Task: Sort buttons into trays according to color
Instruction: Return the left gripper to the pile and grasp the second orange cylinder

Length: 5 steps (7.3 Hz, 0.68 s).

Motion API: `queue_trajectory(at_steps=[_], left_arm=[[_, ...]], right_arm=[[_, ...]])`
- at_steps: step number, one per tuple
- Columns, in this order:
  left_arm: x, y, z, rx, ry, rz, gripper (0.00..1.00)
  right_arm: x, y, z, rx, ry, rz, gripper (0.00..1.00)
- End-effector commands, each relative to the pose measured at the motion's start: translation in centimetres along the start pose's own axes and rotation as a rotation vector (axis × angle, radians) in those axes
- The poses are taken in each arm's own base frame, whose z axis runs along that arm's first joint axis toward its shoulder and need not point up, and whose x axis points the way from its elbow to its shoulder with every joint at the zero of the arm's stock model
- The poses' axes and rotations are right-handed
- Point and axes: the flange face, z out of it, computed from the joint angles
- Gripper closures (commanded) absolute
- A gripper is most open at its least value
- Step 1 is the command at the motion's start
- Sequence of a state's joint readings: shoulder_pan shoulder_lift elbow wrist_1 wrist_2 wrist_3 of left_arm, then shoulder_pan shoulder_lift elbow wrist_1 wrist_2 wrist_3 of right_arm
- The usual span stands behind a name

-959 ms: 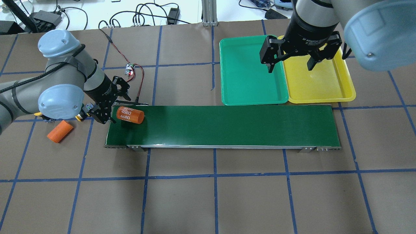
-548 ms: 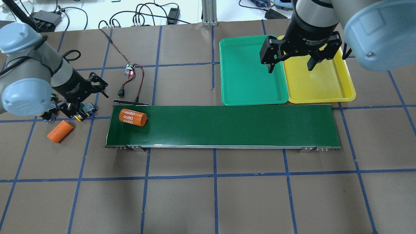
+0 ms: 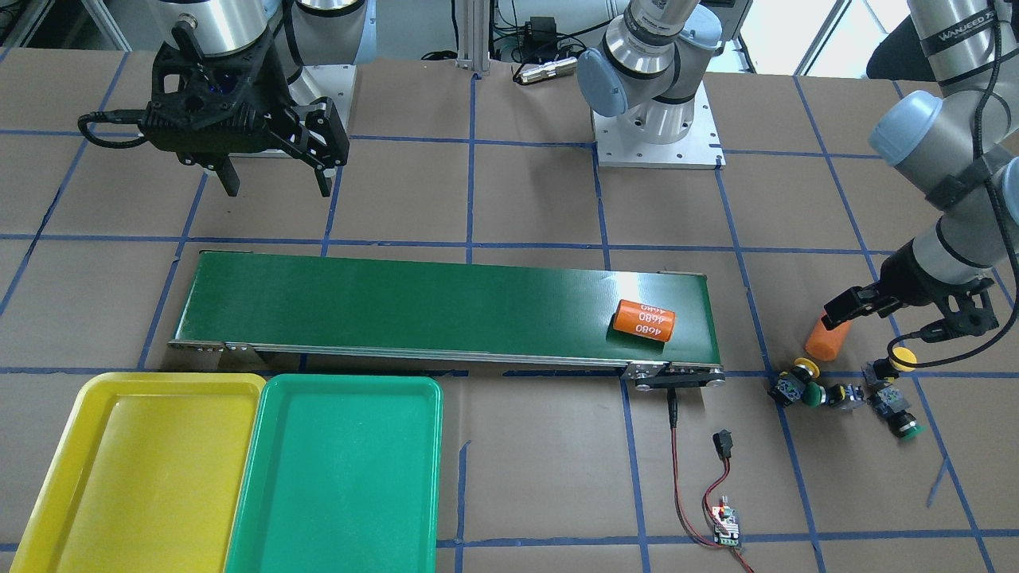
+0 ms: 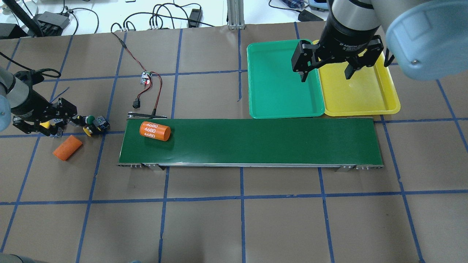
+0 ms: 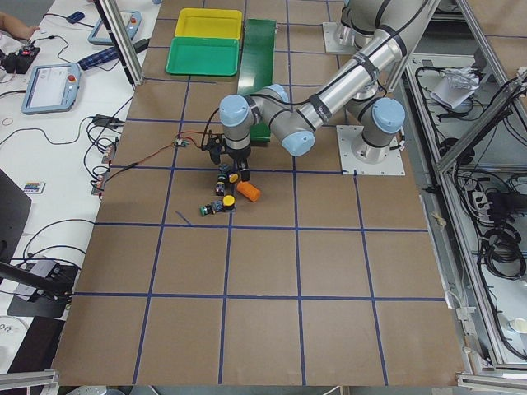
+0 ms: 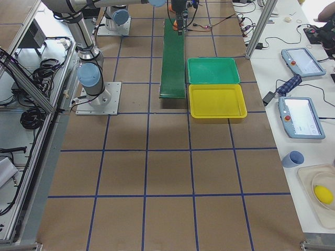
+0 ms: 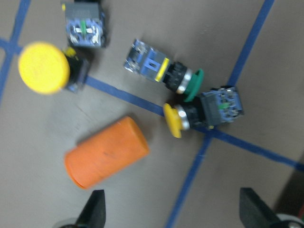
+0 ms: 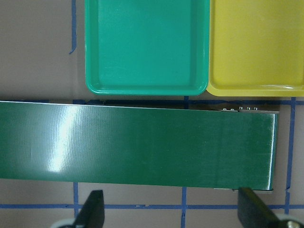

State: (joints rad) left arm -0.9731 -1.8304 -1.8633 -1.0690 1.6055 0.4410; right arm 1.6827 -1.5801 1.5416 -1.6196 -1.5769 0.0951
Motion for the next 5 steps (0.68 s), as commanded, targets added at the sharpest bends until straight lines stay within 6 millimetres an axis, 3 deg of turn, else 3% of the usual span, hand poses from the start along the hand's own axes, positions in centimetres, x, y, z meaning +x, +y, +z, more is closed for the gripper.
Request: queue_trajectory(at_steps=[1, 5], left_arm=[[-1.7, -0.2, 3.0, -0.074, -0.023, 0.324, 0.0], [-1.7, -0.4, 6.9, -0.151, 0.007, 0.452, 0.0]], right_arm=[[0.0, 0.0, 0.0, 0.0, 0.0, 0.0, 0.0], [0.0, 0.0, 0.0, 0.0, 0.0, 0.001, 0.0]])
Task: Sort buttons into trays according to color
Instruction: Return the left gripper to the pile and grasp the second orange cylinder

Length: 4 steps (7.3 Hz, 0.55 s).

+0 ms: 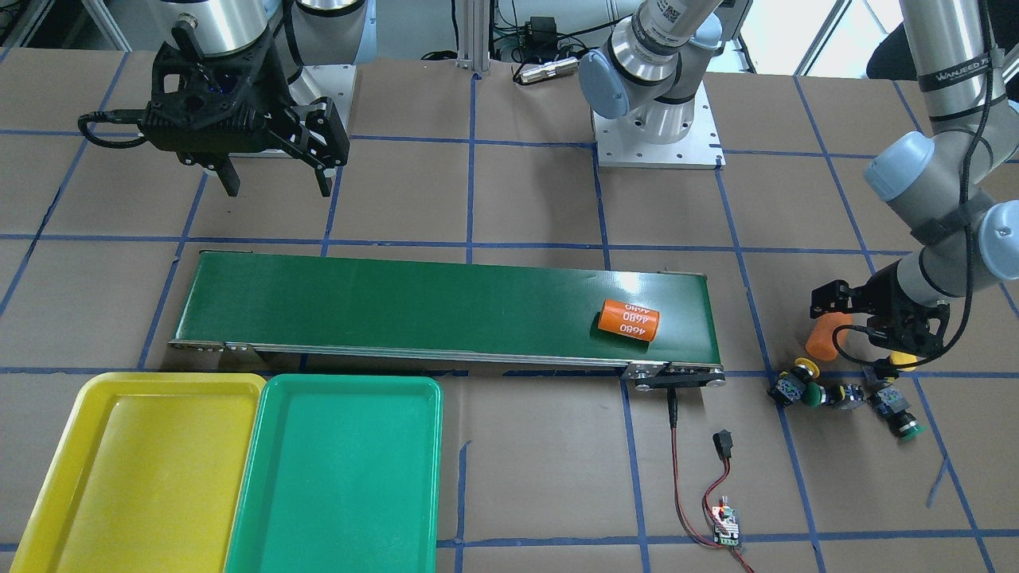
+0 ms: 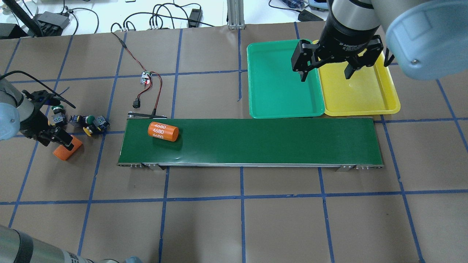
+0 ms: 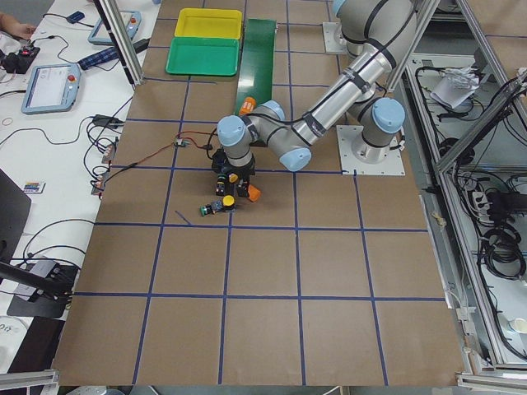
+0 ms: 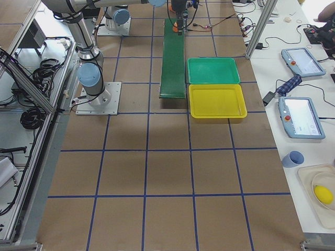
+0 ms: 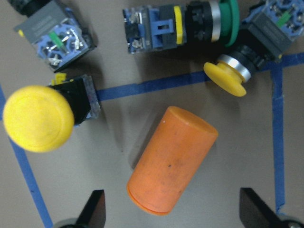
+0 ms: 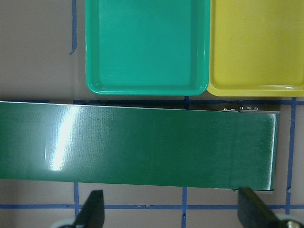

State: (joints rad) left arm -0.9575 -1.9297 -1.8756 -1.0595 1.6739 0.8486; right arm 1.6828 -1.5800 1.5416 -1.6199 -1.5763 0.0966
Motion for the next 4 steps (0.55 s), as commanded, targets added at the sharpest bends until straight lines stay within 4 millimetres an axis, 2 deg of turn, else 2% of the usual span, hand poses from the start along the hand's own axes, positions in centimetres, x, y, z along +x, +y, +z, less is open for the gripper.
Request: queue_trajectory(at_steps=[1, 3, 4], left_arm=[[-0.5, -0.4, 1.6, -0.026, -0.021, 0.112, 0.0], [-1.3, -1.5, 2.6, 0.018, -0.071, 0.204, 0.0], [-1.4, -1.9, 3.1, 0.023, -0.08, 0.246, 0.18]], right_arm=[[0.0, 0.0, 0.0, 0.0, 0.001, 0.0, 0.0], [0.0, 0.0, 0.0, 0.0, 0.001, 0.0, 0.0], [0.0, 0.0, 0.0, 0.0, 0.001, 0.0, 0.0]])
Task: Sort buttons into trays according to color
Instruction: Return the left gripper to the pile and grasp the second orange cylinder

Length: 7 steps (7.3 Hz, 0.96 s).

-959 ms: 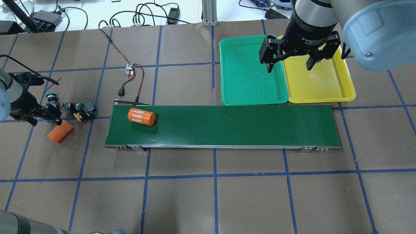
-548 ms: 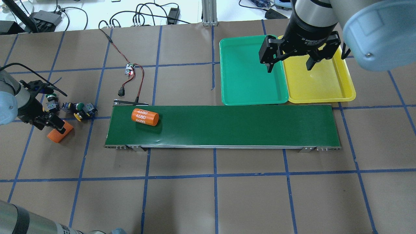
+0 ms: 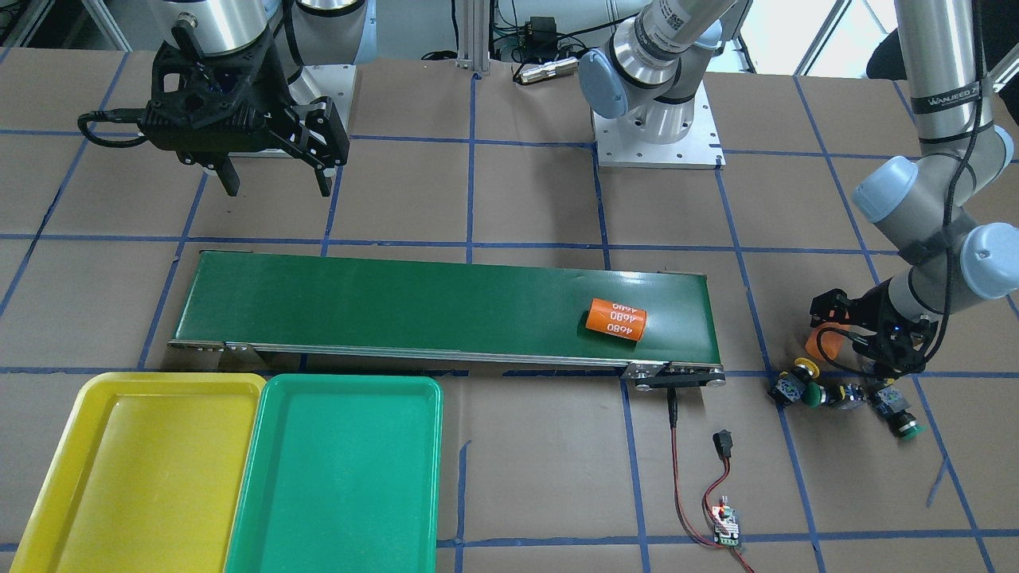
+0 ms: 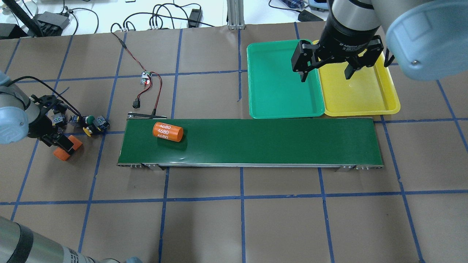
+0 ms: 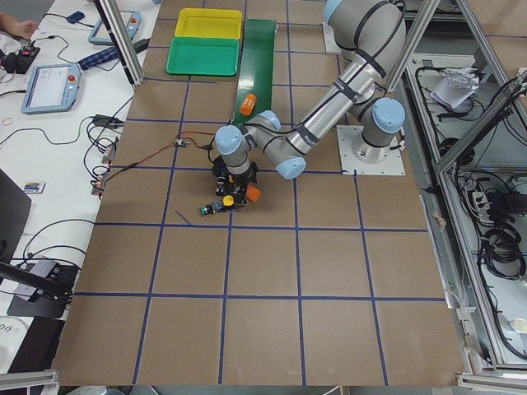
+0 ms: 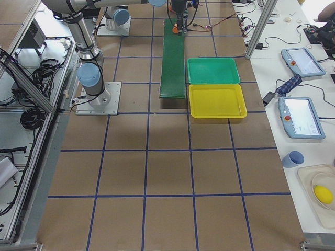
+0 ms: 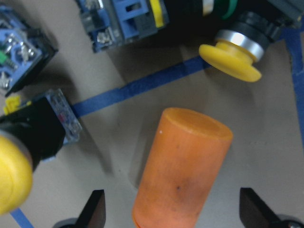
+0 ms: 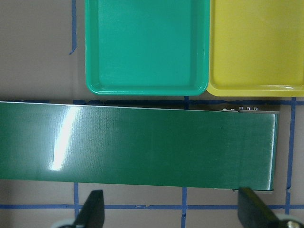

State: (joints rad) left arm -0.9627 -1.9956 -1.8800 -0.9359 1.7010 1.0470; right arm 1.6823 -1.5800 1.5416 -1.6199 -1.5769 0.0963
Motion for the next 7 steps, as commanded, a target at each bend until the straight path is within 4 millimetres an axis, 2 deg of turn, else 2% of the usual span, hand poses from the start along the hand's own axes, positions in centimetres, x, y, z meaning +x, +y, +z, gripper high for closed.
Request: queue_trajectory(at_steps=[1, 2, 3, 4, 5, 6, 7], left_arm=[[-0.4, -0.7, 1.0, 0.018, -0.016, 0.066, 0.54], [0.1, -0.9, 1.1, 0.017, -0.011, 0.065, 0.91], [0.9, -0.4, 0.6, 0.027, 0.0, 0.064, 1.0], [1.5, 0.0, -0.4, 0.039, -0.007, 0.063, 1.0], [2.3, 0.4, -2.2, 0.052, -0.011, 0.067, 1.0], [4.6, 0.0, -4.5, 0.122, 0.064, 0.091, 1.0], [8.9, -1.6, -7.3, 0.124, 0.083, 0.173, 1.0]], right_arm=[[0.1, 0.0, 0.0, 0.0, 0.0, 0.0, 0.0], [0.1, 0.0, 0.0, 0.0, 0.0, 0.0, 0.0], [0.0, 0.0, 0.0, 0.0, 0.0, -0.002, 0.0], [0.0, 0.0, 0.0, 0.0, 0.0, -0.002, 0.0], [0.0, 0.0, 0.0, 0.0, 0.0, -0.003, 0.0], [0.0, 0.0, 0.0, 0.0, 0.0, -0.002, 0.0], [0.0, 0.0, 0.0, 0.0, 0.0, -0.002, 0.0]])
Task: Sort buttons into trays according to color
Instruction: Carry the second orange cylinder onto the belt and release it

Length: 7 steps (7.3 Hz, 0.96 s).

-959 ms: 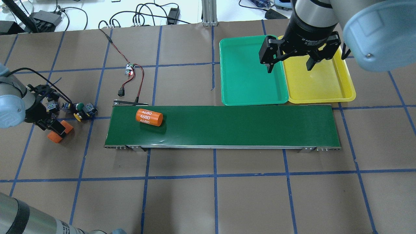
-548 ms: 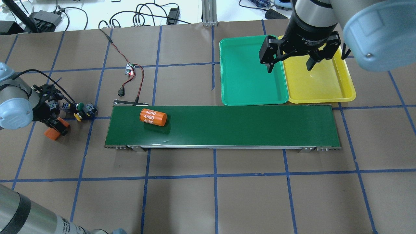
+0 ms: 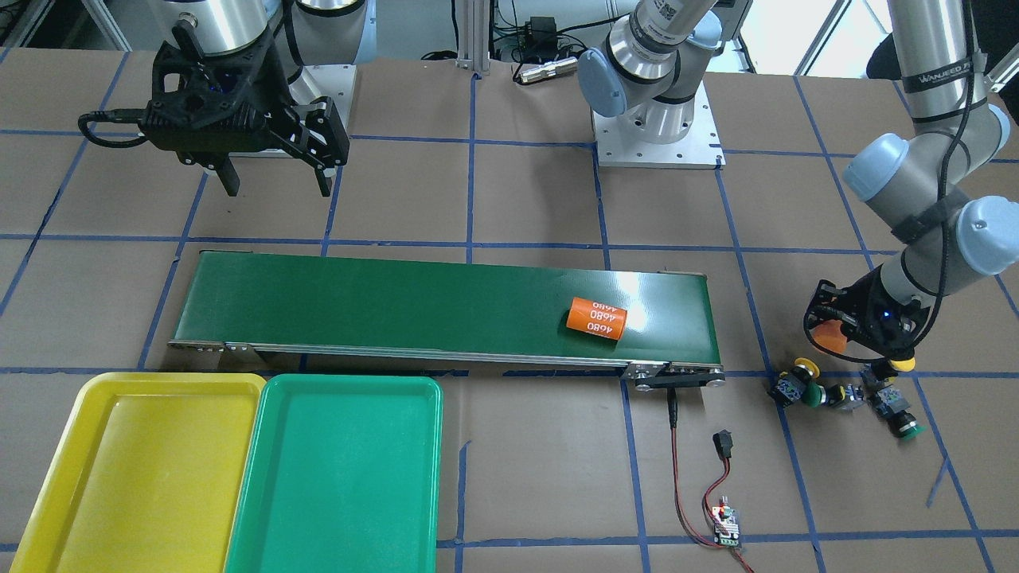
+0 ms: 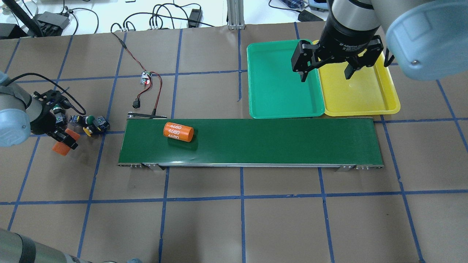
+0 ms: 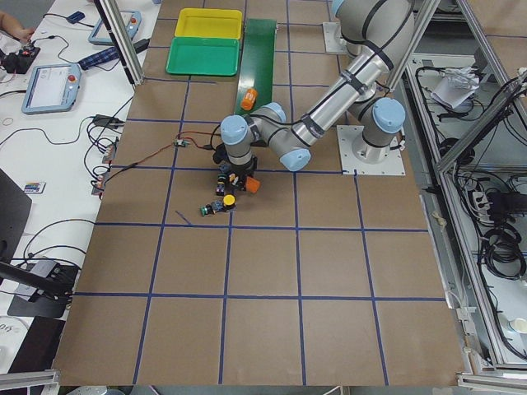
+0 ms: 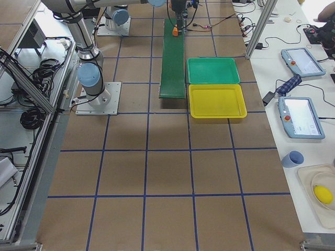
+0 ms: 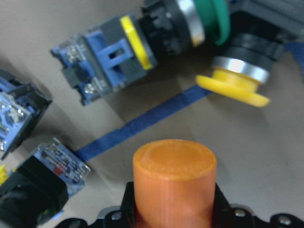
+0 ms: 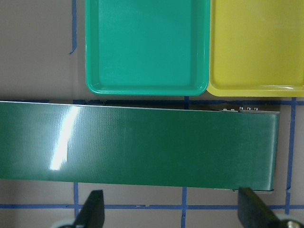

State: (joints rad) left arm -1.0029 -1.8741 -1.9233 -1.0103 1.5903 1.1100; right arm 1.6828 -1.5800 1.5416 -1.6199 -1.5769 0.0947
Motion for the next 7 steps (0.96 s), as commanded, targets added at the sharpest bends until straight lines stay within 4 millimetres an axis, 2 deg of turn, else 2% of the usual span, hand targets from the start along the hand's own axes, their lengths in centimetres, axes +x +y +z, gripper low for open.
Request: queue_trajectory(at_steps=[1, 2, 3, 4, 5, 7], left_arm=[[9.4, -5.3, -5.1, 0.027, -0.004, 0.232, 1.0], [14.0, -7.8, -6.7, 0.009, -0.056, 0.392, 1.0], [17.2, -9.5, -7.4, 0.012, -0.088, 0.522, 1.0], [19.4, -10.3, -6.9, 0.001, -0.084, 0.622, 1.0], [20.3, -10.5, -6.0, -0.001, -0.075, 0.694, 1.0], [21.9, -11.0, -4.7, 0.007, -0.083, 0.721, 1.0]], right_arm=[[0.0, 0.0, 0.0, 0.0, 0.0, 0.0, 0.0], [0.0, 0.0, 0.0, 0.0, 0.0, 0.0, 0.0], [0.0, 0.0, 0.0, 0.0, 0.0, -0.001, 0.0], [0.0, 0.0, 0.0, 0.0, 0.0, -0.001, 0.0], [0.0, 0.0, 0.0, 0.0, -0.001, -0.001, 0.0], [0.0, 0.0, 0.0, 0.0, -0.001, -0.001, 0.0]])
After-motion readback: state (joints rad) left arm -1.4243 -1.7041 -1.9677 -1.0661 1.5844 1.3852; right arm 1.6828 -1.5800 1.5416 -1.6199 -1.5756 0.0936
